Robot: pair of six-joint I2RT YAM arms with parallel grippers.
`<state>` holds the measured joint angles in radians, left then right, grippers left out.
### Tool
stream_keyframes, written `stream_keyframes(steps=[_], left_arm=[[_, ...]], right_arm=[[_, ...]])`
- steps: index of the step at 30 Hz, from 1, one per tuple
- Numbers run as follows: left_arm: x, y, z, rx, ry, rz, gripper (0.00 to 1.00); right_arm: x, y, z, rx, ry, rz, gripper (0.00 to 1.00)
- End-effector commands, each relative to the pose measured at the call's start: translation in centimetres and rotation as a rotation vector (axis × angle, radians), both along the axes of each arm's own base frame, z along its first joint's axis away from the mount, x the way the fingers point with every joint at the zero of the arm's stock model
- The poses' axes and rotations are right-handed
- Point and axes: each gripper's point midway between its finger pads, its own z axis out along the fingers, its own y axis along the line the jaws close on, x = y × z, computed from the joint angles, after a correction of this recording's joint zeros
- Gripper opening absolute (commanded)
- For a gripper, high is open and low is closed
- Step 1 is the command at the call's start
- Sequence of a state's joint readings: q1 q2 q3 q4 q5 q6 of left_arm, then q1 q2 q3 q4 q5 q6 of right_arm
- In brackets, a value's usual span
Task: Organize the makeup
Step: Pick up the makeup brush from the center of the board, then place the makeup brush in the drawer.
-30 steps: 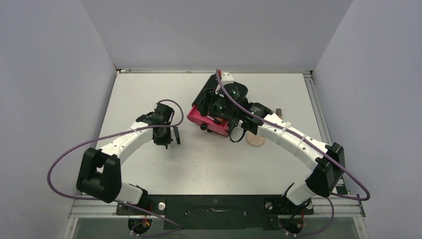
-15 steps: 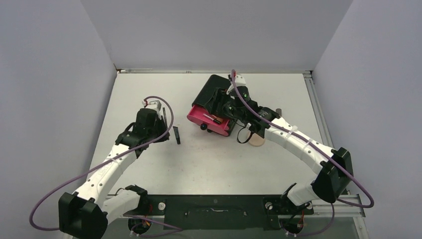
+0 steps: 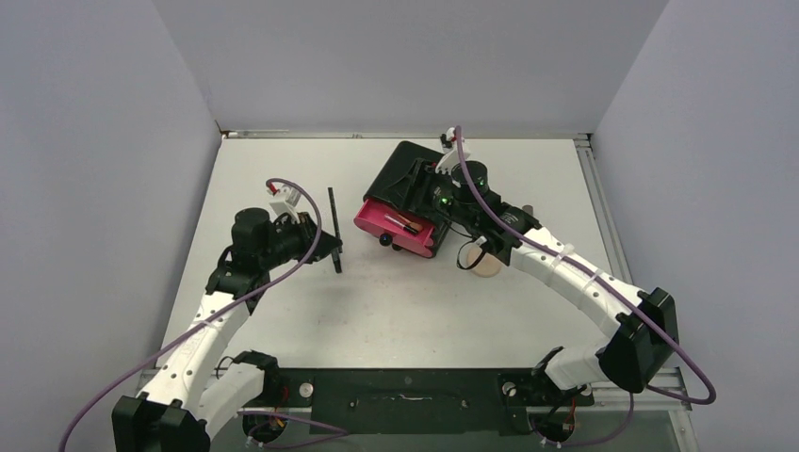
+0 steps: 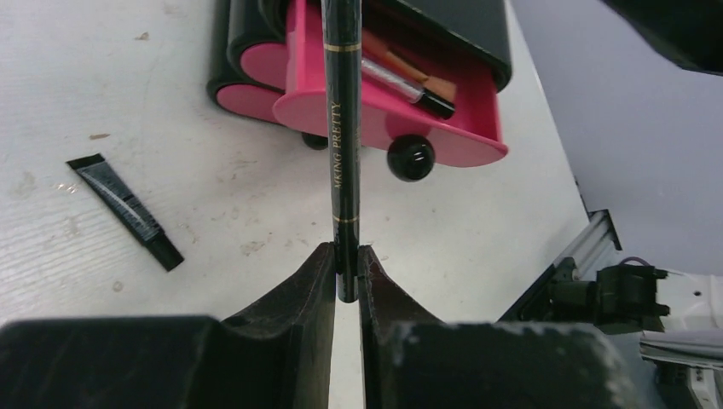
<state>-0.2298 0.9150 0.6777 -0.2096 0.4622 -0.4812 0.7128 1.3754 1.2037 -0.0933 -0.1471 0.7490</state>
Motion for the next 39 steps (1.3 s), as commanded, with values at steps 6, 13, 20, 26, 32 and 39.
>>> stream_keyframes(steps=[6,13,20,26,32,39], left_arm=[[-0.6,-2.6,3.4,-0.155,-0.091,-0.186,0.0],[-1.3,-3.6,4.3,-0.217,-0.119,-0.26,0.0],[-1.7,-4.0,4.5,-0.245,-0.111,-0.301,0.0],[-1.7,-4.2,4.5,-0.257,-0.104,-0.31,0.0],[-1.7,-4.3,4.3,-0.264,-0.096,-0.312,0.0],[-1.7,-4.5,4.2,-0.277,-0.082,-0.327,0.0]], right_arm=[[-1.3,3.6,1.7,0.068,-0.032,0.187,0.51],[-2.8,6.4,1.1,0.015,-0.053,0.289,0.47],[-2.9,7.9,-0.5,-0.031,-0.014,0.308,0.39],[-3.2,8.2,-0.3,-0.03,-0.02,0.333,0.33],[-3.5,8.4,-0.6,-0.041,-0.018,0.353,0.27],[-3.4,8.7,-1.3,-0.064,0.0,0.353,0.24]])
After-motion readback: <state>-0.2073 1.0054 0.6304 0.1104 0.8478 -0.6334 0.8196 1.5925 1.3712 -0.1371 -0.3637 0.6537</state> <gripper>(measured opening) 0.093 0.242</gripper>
